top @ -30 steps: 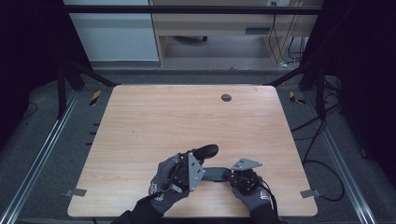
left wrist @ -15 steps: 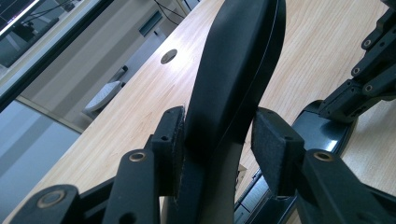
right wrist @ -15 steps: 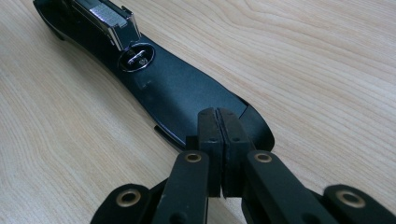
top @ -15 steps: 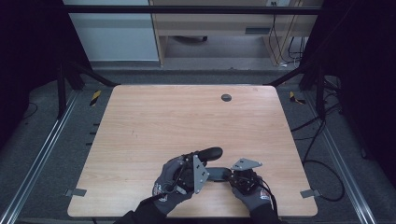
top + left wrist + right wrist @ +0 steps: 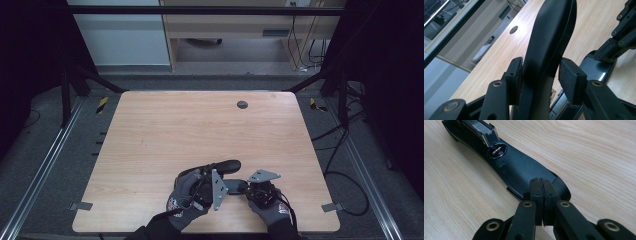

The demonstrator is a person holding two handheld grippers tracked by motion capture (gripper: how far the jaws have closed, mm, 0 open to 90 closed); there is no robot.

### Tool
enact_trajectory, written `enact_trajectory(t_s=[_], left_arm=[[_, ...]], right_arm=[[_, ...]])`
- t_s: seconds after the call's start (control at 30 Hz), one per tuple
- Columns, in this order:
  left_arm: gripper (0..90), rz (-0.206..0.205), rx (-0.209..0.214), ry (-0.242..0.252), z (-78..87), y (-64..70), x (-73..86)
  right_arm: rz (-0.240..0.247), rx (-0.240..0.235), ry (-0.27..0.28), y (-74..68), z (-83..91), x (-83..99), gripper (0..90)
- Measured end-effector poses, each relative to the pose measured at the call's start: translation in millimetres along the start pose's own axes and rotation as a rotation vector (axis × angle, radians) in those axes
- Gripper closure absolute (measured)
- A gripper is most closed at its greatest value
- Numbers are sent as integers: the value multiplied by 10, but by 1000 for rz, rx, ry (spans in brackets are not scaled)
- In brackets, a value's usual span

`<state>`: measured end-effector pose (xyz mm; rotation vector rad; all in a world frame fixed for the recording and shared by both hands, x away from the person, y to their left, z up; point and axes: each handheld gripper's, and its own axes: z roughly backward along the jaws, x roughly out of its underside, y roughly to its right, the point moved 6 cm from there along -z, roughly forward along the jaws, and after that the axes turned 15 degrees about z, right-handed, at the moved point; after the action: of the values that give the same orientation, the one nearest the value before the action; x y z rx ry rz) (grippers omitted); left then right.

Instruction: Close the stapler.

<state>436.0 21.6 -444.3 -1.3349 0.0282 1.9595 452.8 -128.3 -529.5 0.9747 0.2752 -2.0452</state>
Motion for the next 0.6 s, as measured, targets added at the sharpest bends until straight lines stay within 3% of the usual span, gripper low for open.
enact_trajectory(t_s=[0.6], left_arm=[[538,-42,2,-11,-64,72,35]], right_arm=[[1,1,2,4,-2,2,900]])
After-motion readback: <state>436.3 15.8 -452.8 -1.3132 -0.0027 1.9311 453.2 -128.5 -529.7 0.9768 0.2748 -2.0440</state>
